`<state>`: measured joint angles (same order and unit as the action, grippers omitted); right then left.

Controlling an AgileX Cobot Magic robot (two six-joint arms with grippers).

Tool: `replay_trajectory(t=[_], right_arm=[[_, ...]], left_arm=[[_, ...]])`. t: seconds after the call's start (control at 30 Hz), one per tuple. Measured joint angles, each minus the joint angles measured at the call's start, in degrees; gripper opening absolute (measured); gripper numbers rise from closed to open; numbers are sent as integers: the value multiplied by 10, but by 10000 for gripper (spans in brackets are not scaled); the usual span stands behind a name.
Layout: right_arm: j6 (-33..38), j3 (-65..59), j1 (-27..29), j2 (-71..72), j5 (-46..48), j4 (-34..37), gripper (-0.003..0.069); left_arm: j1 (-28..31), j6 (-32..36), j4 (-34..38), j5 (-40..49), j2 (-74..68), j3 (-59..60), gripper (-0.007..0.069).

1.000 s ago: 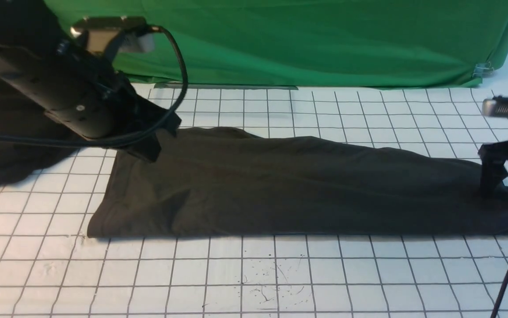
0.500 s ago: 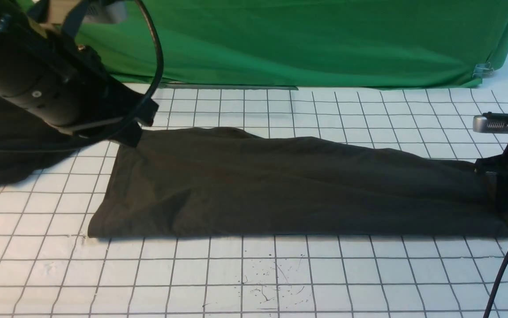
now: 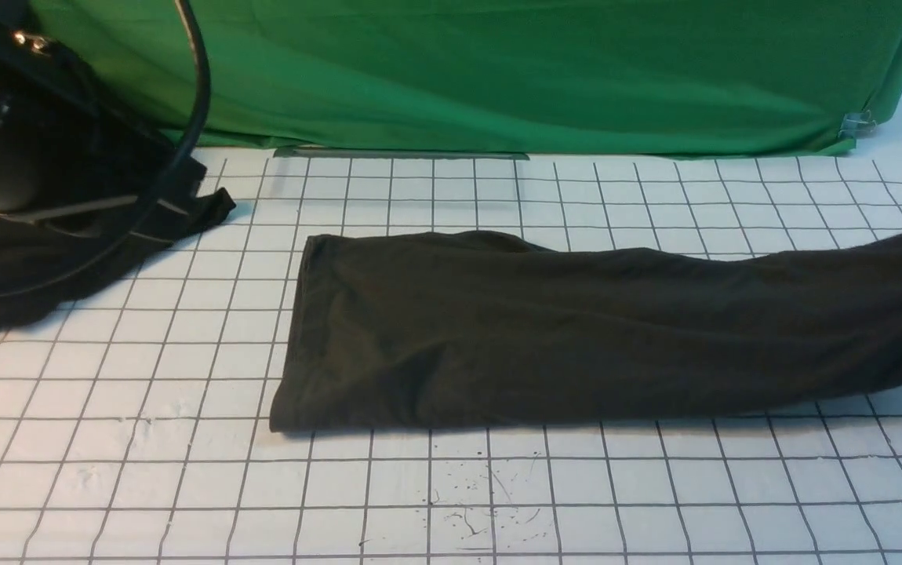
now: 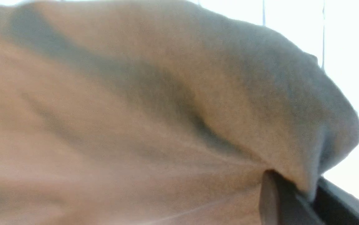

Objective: Fold a long-sleeved shirt over a white checkered tablecloth.
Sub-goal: 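Fold the right end of the dark garment over onto its left end with the right gripper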

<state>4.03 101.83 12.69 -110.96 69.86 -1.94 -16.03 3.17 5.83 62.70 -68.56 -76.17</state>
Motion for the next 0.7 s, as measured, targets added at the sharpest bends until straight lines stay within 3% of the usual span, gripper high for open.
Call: replay_trajectory(t=[0.2,0.53,0.7], right_arm=[[-16,47,-72,43,1,37,32],[-79,135,-338,18,-51,116,31],[-110,139,-415,-24,-102,157,31]], left_arm=[[0,-1,-2,0,6,0,-3],[0,-2,5,0,6,0,-3],[0,-2,5,0,6,0,-3]])
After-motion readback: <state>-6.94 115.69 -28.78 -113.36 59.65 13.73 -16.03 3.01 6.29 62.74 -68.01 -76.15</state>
